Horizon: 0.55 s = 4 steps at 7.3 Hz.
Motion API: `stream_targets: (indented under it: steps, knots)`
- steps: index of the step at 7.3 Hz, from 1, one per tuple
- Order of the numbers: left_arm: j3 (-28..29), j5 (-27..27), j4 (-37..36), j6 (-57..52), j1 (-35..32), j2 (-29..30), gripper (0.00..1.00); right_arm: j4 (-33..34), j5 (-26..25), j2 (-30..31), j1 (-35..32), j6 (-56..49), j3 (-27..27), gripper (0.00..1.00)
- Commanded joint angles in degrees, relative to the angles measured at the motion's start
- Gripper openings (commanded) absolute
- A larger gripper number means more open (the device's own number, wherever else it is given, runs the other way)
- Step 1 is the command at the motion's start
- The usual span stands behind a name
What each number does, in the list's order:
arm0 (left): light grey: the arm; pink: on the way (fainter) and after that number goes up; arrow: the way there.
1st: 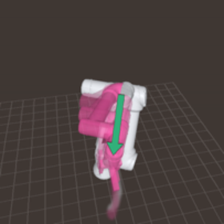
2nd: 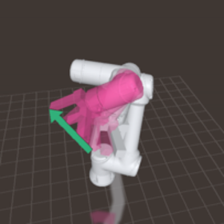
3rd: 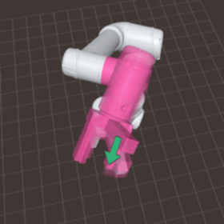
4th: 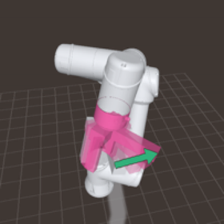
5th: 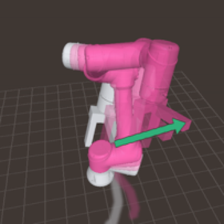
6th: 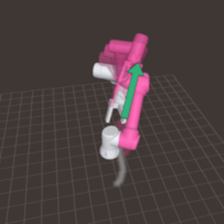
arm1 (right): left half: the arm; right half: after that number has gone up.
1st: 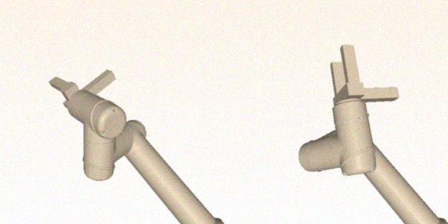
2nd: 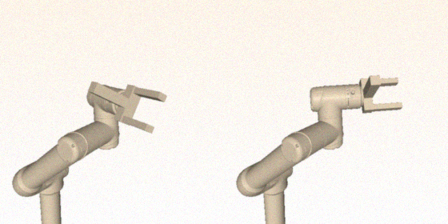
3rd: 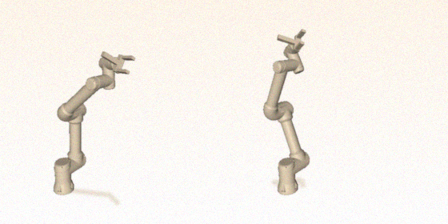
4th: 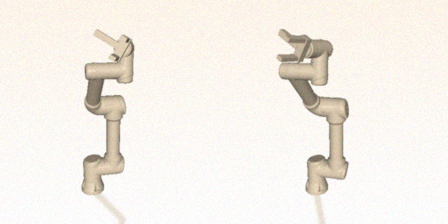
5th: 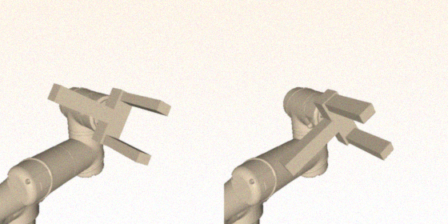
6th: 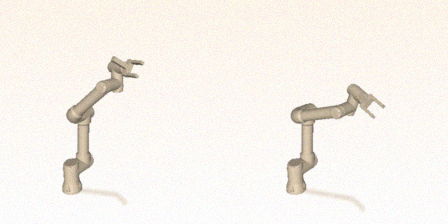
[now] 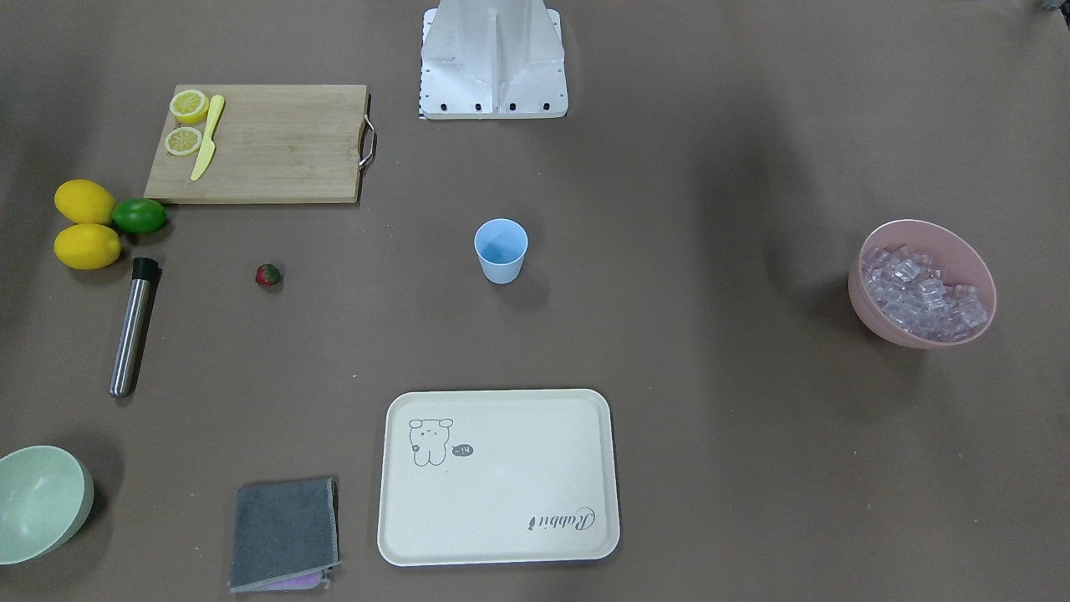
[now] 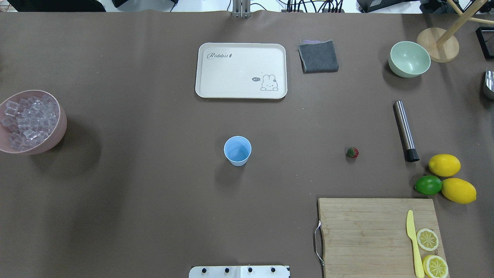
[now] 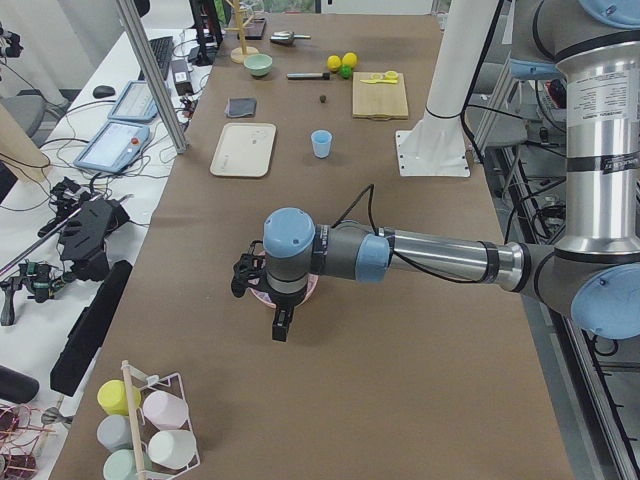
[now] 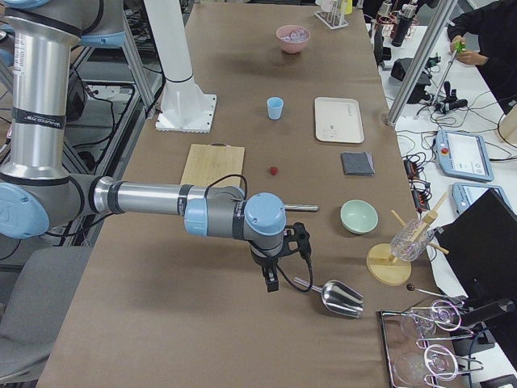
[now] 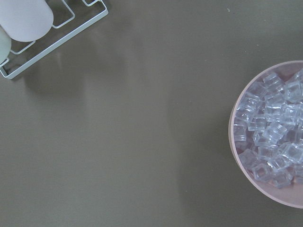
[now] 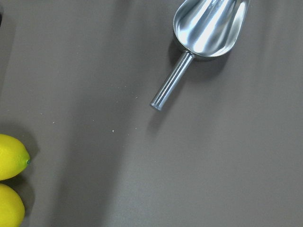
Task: Mash ice and strawberries in cup
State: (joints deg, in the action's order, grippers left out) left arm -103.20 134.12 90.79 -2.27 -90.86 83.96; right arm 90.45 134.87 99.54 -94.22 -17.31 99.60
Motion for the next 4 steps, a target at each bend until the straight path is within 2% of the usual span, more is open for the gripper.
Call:
stream_targets:
  steps: [1,4]
  knots:
    - [-0.5,0.1,0.1,-0.2,0.1,-0.2,0.98,0.0,0.2,-0.1,0.0,0.0,0.2,1.0]
    - [-1.1,0.4,0.0,0.2,0.3,-0.5,0.98,0.0,0.2,-0.1,0.0,0.0,0.2,1.0]
